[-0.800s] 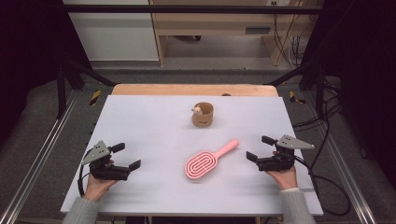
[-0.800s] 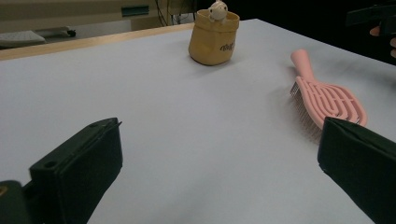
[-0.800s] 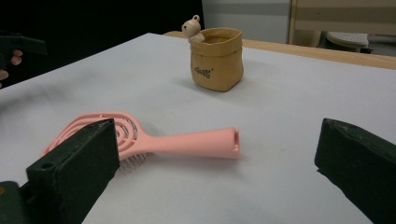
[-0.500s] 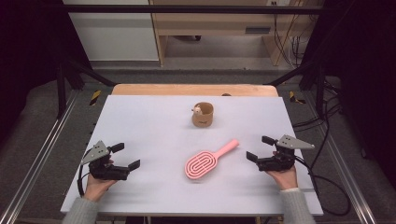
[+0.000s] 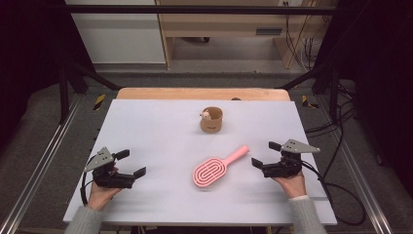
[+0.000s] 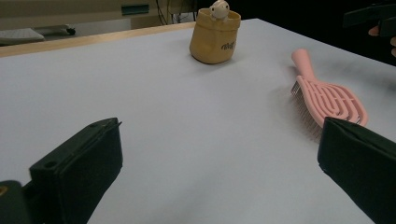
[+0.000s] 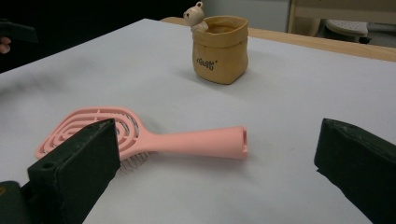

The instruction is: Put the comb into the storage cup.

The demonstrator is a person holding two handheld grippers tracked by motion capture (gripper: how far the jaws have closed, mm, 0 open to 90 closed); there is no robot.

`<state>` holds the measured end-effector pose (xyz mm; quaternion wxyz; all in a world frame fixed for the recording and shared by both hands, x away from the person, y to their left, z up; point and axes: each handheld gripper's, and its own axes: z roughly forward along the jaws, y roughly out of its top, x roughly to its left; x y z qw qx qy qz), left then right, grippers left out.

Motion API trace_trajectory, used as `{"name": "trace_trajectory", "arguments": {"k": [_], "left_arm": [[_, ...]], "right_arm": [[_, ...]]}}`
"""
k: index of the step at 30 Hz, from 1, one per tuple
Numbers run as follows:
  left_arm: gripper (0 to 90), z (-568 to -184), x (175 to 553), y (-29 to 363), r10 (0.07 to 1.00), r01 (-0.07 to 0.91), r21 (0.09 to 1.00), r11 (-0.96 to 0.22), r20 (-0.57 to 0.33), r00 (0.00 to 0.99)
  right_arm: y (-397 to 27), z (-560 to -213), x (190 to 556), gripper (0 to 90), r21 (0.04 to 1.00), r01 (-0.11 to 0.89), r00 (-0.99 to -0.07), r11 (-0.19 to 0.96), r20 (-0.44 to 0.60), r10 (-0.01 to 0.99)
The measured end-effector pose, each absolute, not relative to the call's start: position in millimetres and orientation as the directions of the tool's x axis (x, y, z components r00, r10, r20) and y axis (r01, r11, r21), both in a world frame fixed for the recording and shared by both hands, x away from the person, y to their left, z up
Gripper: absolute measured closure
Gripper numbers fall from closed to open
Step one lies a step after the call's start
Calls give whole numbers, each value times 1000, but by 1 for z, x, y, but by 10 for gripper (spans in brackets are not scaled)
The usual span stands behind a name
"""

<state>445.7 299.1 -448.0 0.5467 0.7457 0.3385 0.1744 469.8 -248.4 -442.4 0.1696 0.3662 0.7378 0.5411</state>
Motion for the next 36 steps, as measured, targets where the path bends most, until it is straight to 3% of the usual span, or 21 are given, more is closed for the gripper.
{"name": "trace_trajectory", "arguments": {"k": [10, 21, 25, 33, 36], "left_arm": [[0, -448, 446, 299, 694, 316, 933, -174, -111, 711], [0, -448, 446, 299, 696, 318, 932, -174, -112, 709], [0, -448, 446, 299, 697, 318, 932, -175, -111, 708], [0, -449, 447, 299, 698, 321, 931, -176, -111, 707], [0, -449, 447, 299, 699, 323, 930, -178, -112, 707]], "right_arm": [[-235, -438, 475, 21, 908, 372, -673, 193, 121, 730], [-216, -436, 483, 121, 887, 379, -675, 265, 69, 734], [-210, -435, 486, 225, 882, 380, -686, 280, 65, 725], [-200, -431, 491, 327, 880, 363, -682, 306, 28, 731], [-197, -429, 493, 430, 883, 357, -689, 306, 28, 724]]}}
